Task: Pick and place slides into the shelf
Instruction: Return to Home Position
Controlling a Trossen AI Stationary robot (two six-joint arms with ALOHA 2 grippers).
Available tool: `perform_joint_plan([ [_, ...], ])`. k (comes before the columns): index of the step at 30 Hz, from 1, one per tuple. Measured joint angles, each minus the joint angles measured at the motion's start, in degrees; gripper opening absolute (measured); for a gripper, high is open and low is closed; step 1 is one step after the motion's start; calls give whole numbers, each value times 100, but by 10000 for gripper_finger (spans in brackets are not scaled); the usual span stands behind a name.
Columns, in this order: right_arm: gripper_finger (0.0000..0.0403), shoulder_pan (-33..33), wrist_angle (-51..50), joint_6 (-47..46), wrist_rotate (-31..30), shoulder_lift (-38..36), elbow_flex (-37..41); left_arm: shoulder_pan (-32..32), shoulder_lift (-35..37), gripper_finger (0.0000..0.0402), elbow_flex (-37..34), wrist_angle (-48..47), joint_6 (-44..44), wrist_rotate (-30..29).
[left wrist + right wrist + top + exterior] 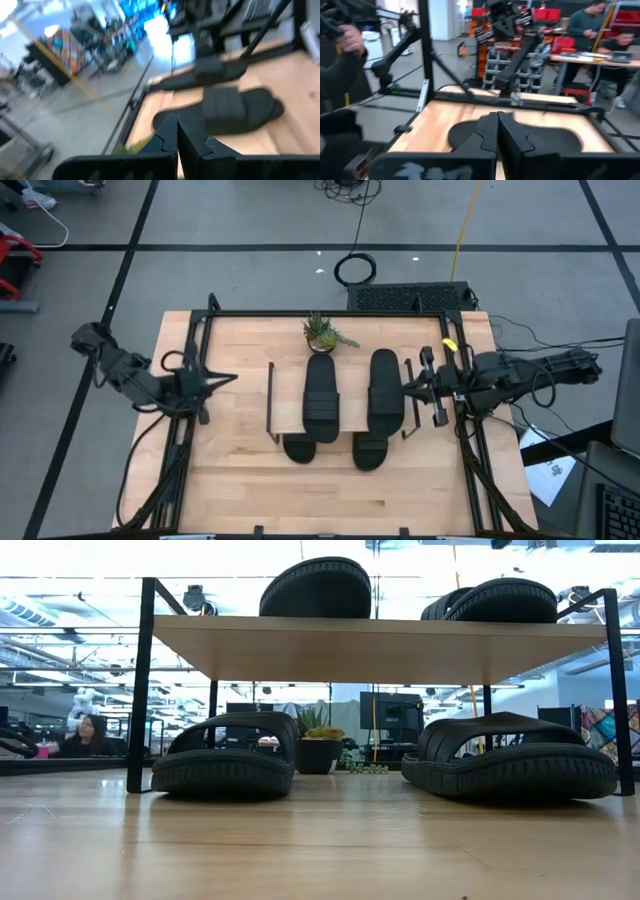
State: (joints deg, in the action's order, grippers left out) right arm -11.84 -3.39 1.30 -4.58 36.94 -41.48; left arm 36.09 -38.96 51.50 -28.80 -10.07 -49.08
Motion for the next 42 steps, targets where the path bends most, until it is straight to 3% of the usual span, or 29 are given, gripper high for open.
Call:
perform_joint_plan([
  [5, 0, -65, 88, 290, 12, -168, 469, 147, 596, 0, -1386, 2091, -1133, 339],
  [9, 0, 79, 204, 294, 15, -447, 768, 106, 1293, 0, -2102, 2879, -1638, 406],
  [20, 0, 385, 287, -106, 337, -1198, 1388, -143, 3300, 0, -2942, 2439, -1314, 699],
  [27, 0, 384, 1250, -268, 329, -1323, 2095, -141, 3129, 0, -3410, 2952, -1132, 459],
  [34, 0, 385, 1558, -51, 308, -1512, 2643, -152, 2936, 0, -3978, 3786, -1726, 255],
  [42, 0, 428, 1566, 172, 322, -1805, 2801, -263, 3273, 0, -4008, 3725, -2196, 1128],
])
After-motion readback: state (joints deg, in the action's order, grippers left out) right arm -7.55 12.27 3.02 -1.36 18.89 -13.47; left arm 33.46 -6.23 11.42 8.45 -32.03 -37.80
